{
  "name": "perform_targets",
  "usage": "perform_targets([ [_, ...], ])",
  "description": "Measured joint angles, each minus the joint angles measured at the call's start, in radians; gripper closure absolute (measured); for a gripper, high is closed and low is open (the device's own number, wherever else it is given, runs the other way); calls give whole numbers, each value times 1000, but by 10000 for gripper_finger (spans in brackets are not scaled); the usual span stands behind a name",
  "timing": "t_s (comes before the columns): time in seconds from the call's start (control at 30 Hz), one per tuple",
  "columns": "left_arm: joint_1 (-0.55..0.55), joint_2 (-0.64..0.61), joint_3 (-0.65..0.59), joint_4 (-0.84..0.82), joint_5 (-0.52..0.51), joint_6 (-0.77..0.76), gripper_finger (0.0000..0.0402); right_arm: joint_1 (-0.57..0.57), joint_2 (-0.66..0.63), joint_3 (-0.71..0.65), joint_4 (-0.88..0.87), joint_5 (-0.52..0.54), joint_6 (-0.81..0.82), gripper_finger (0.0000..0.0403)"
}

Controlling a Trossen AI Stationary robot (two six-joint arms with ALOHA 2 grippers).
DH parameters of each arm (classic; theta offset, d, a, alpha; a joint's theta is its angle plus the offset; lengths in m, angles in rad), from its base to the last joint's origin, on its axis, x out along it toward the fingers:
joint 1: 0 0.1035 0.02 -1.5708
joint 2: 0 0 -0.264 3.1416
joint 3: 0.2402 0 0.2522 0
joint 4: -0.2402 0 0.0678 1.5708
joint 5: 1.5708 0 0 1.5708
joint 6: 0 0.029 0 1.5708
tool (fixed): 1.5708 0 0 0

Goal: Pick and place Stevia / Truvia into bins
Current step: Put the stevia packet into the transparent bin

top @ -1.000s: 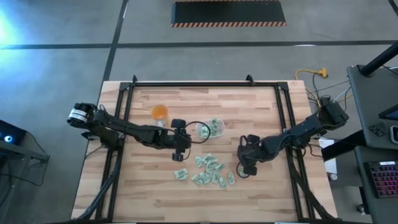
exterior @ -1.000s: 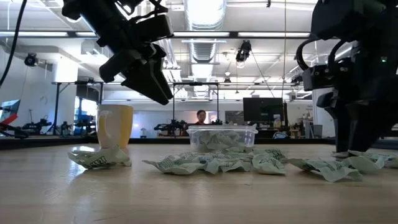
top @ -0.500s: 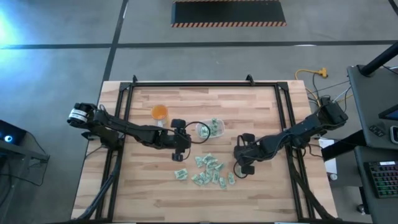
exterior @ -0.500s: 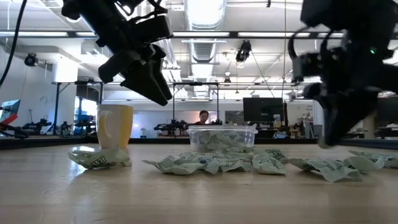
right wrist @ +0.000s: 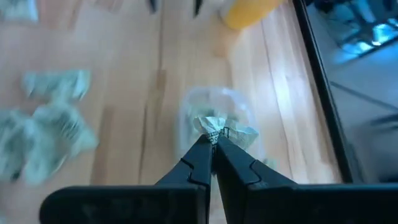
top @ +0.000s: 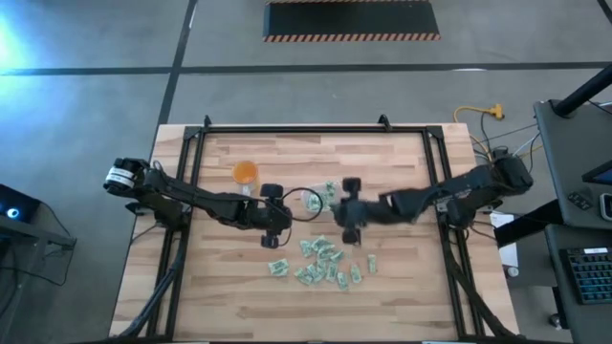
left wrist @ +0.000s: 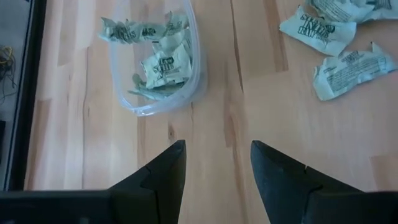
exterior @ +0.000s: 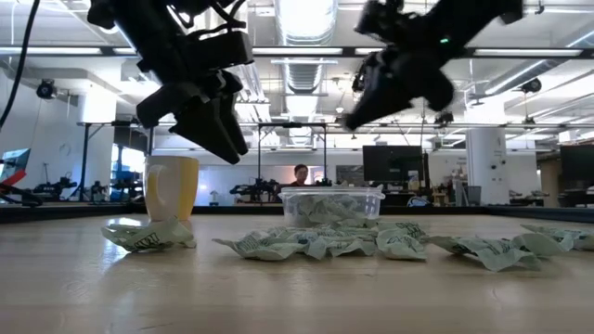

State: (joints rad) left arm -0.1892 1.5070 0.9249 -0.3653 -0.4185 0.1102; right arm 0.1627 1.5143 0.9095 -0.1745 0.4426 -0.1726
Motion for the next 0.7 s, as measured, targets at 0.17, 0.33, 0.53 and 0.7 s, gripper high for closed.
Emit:
perform_targets([
  [0.17, -16, 0, 0, -66, 13, -27, 237, -179, 2, -17, 56, -217, 23, 394],
  [0.33, -26, 0, 0, -100, 18, -51, 237, -295, 2, -51, 61, -320, 108, 392],
  [0.53, -29, 0, 0, -98, 50, -53, 237, -316, 2, -82, 59, -411, 119, 348],
  [0.7, -29, 0, 0, -97, 69, -54, 237, -317, 2, -83, 62, -418, 113, 290],
])
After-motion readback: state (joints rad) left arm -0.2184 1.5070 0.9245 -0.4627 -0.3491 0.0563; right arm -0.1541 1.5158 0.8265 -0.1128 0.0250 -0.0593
